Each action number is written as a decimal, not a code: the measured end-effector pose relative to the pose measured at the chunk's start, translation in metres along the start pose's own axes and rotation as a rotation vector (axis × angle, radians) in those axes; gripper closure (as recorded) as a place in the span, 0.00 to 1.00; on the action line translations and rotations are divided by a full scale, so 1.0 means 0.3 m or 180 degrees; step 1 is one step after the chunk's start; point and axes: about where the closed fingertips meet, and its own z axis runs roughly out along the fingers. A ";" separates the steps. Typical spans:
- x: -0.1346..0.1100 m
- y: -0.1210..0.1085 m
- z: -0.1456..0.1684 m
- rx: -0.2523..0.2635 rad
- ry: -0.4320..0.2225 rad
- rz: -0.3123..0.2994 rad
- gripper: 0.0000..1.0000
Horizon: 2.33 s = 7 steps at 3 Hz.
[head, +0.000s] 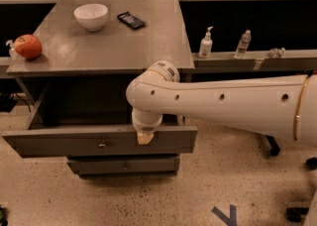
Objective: Close top drawer
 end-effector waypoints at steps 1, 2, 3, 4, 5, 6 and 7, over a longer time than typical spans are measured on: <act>0.005 -0.072 0.015 0.0024 0.0013 0.0030 0.71; 0.005 -0.084 0.017 0.0029 0.0015 0.0034 0.71; 0.009 -0.167 0.026 0.0091 0.0017 0.0069 0.61; 0.009 -0.167 0.026 0.0091 0.0017 0.0069 0.38; 0.027 -0.259 0.022 0.0181 0.0002 0.0123 0.21; 0.044 -0.331 0.019 0.0247 0.0003 0.0169 0.21; 0.060 -0.371 0.020 0.0283 0.0011 0.0207 0.23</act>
Offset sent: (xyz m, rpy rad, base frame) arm 0.0907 0.0022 0.0120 0.0149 -0.0548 -0.0574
